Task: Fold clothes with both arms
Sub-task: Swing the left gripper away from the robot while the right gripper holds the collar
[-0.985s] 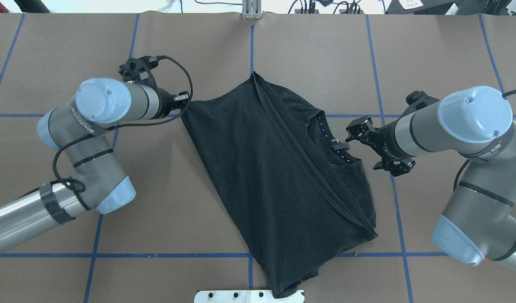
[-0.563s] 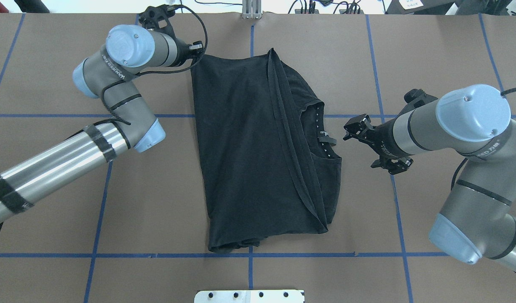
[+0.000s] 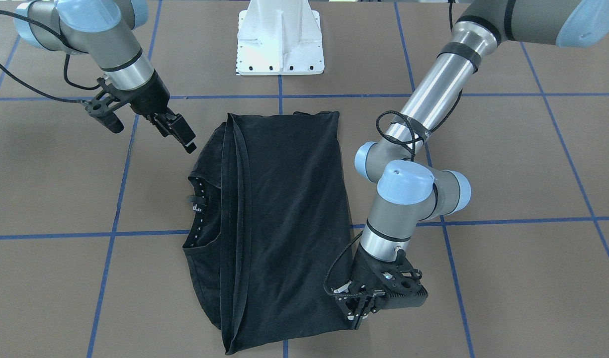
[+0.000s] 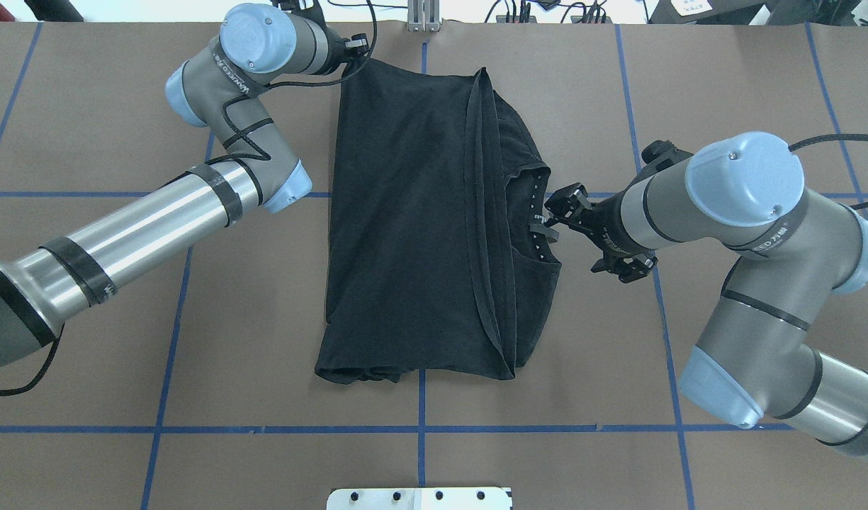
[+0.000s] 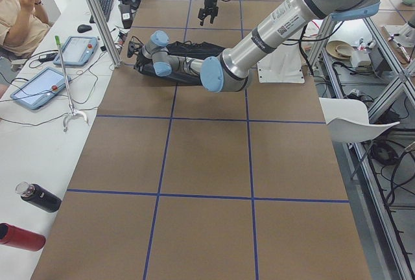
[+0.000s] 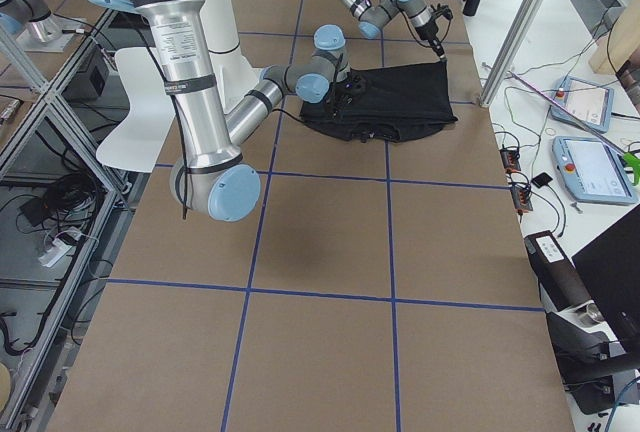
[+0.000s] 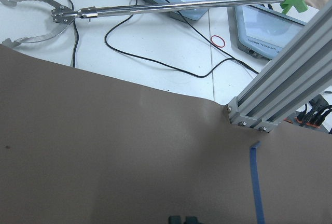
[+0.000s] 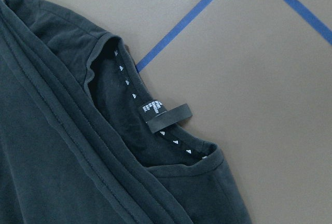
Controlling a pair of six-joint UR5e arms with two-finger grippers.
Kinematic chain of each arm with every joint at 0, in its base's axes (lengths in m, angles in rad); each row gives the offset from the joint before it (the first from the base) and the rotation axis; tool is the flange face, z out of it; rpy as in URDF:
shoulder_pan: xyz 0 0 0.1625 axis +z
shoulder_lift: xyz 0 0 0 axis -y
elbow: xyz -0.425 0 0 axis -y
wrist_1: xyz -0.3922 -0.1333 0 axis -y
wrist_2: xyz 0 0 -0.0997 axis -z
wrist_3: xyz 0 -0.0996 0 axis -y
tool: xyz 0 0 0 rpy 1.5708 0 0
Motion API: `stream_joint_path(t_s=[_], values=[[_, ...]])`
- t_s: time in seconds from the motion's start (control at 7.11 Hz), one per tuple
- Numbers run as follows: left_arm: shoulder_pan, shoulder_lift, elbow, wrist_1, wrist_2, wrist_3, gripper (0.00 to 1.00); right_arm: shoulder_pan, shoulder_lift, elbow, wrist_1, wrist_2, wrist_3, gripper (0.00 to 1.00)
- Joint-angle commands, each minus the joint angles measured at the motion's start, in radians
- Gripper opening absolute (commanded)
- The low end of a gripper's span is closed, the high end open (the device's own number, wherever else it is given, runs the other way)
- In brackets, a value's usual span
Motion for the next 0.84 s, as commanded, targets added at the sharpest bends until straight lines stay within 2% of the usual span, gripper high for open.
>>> stream_joint_path(t_s=[0.0, 0.14, 0.28, 0.56, 0.7], values=[[-0.007, 0.057, -0.063, 0.000, -0.005, 0.015, 0.60, -0.055, 0.077, -0.055, -0.003, -0.049, 0.000, 1.00], [-0.007, 0.201, -0.237, 0.007, -0.013, 0.018, 0.59, -0.091, 0.088, -0.060, -0.003, -0.054, 0.000, 1.00], [-0.011, 0.290, -0.353, 0.032, -0.063, 0.018, 0.59, -0.118, 0.112, -0.064, -0.025, -0.057, -0.028, 1.00], [-0.018, 0.450, -0.577, 0.090, -0.111, 0.021, 0.58, -0.180, 0.163, -0.066, -0.188, -0.057, -0.380, 0.98], [-0.021, 0.533, -0.713, 0.165, -0.152, 0.050, 0.58, -0.212, 0.157, -0.072, -0.198, -0.057, -0.543, 0.93]])
